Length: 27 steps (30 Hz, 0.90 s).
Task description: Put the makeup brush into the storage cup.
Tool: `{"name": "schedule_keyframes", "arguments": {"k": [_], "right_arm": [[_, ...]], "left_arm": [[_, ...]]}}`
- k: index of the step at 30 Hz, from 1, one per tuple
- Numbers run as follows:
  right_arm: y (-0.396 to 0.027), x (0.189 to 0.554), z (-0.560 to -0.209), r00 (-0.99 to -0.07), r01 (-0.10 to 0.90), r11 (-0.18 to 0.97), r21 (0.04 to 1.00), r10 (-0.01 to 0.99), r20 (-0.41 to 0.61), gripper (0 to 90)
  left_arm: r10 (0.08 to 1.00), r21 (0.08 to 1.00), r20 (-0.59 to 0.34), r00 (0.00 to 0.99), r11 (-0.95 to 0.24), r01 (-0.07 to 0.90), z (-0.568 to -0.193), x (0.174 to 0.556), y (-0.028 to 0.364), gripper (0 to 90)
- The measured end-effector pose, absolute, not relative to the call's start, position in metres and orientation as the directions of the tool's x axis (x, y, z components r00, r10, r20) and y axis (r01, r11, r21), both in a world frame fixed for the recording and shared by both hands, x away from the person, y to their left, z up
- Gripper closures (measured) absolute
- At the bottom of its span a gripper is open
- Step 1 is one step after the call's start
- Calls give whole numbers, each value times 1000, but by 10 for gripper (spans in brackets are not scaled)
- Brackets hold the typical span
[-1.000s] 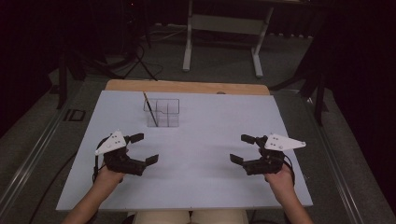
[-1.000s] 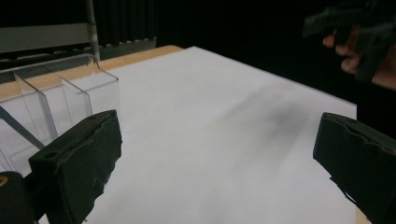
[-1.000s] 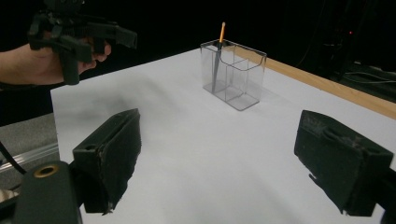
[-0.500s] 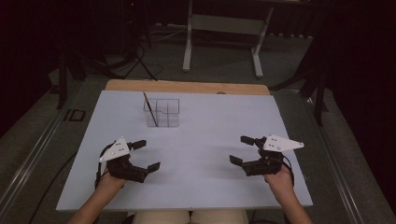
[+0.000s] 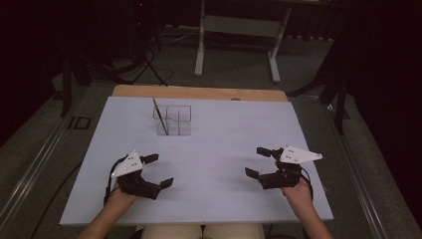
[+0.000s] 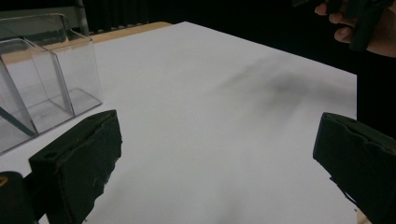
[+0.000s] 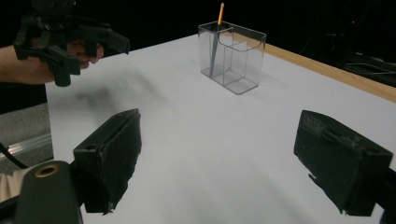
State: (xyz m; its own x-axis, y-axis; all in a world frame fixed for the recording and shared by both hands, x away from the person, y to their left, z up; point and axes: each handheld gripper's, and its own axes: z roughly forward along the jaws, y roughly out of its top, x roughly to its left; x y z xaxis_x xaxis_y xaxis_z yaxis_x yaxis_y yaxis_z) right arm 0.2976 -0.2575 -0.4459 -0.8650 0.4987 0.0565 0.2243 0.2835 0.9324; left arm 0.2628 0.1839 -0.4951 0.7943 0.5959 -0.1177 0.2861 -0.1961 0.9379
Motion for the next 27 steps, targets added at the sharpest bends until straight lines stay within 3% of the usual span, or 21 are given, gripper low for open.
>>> {"name": "schedule_keyframes", "arguments": {"k": [27], "right_arm": [[-262, 304, -466, -858, 251, 318, 914, 511, 58, 151]], "left_arm": [[597, 941, -96, 797, -207, 269, -499, 262, 184, 22]]}}
